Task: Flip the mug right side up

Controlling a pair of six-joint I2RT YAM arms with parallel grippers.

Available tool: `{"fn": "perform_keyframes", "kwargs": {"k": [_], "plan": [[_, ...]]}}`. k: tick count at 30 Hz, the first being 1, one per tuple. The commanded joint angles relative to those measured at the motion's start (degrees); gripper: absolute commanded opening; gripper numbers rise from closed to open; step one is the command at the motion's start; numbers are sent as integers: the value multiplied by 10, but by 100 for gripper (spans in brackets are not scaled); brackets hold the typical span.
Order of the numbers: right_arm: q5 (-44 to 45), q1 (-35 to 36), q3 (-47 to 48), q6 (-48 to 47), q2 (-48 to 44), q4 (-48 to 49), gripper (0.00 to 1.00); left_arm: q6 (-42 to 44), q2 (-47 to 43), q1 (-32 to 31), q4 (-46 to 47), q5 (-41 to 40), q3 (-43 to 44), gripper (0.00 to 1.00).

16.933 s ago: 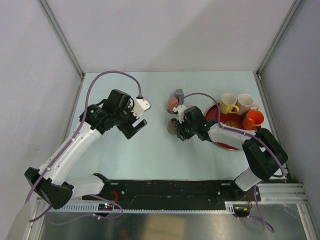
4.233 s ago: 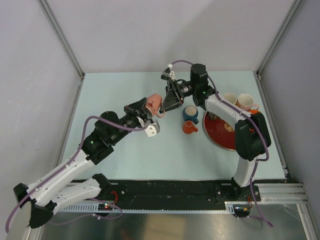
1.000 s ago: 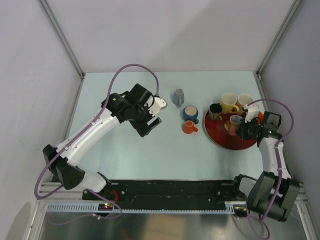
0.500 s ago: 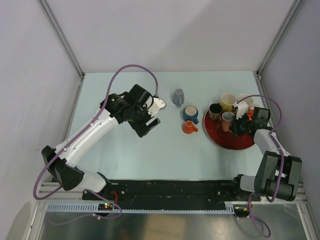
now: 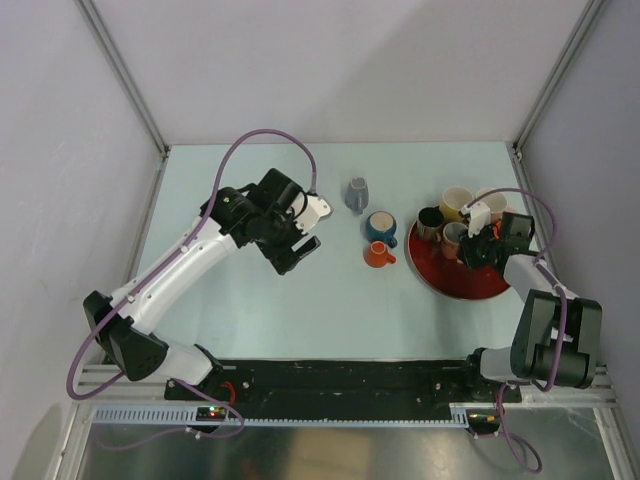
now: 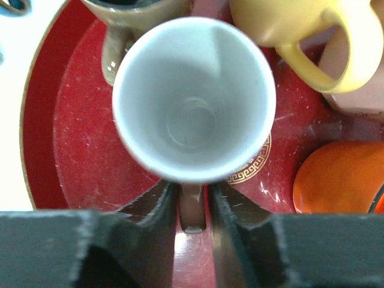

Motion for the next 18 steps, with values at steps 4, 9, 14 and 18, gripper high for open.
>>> {"fn": "perform_keyframes", "kwargs": {"k": [4,9,14,18], "plan": [[30,-2,6,-6,9,7,36,7,5,2,-4,17,12,84],[29,-2,6,-2,9,7,37,7,8,3,-4,25,11,84],[26,0,6,8,15,34,36,6,10,3,-4,26,13,84],[26,5,11,11,22,48,36,7,11,3,-5,25,13,84]]}}
